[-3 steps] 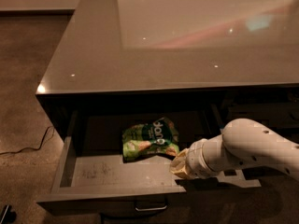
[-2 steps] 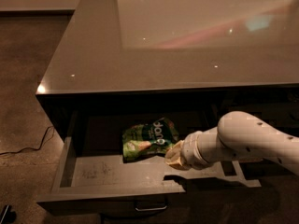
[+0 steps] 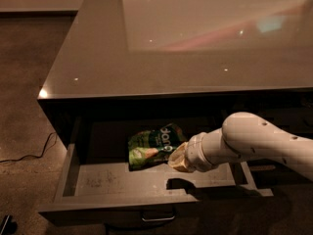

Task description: Open top drawer

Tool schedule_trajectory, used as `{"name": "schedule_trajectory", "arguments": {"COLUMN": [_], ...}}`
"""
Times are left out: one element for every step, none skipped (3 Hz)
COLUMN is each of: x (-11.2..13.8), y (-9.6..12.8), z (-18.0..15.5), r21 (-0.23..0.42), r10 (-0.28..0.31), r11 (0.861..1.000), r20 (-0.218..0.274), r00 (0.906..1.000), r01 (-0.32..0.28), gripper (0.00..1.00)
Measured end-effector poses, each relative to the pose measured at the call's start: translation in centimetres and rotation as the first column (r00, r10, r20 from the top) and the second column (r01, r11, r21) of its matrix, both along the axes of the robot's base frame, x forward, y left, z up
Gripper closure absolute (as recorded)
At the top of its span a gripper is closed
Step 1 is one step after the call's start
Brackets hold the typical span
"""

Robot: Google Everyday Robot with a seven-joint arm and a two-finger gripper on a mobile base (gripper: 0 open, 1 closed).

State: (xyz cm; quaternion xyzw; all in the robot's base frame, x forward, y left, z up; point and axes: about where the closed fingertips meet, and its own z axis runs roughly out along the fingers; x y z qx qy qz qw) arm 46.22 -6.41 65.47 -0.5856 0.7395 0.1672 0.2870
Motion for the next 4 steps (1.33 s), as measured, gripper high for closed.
{"name": "schedule_trajectory", "arguments": {"x": [-0.3,-0.6,-1.3,-2.3], "y": [-1.1,-1.8,-2.6,-3.5], "z": [-1.4,-1.9,-1.8,-1.3], "r21": [-0.036,-0.053,-0.073,-0.094], "r10": [-0.02,-0.033,-0.05,-0.065], "r11": [0.999,0.998,0.996,0.993], "r20": [-0.007,-0.007,-0.005,0.001], "r00": [0.9998,0.9994,0.9987,0.9979], "r01": [0.02,0.033,0.05,0.064], "gripper": [1.0,1.0,1.0,1.0]}}
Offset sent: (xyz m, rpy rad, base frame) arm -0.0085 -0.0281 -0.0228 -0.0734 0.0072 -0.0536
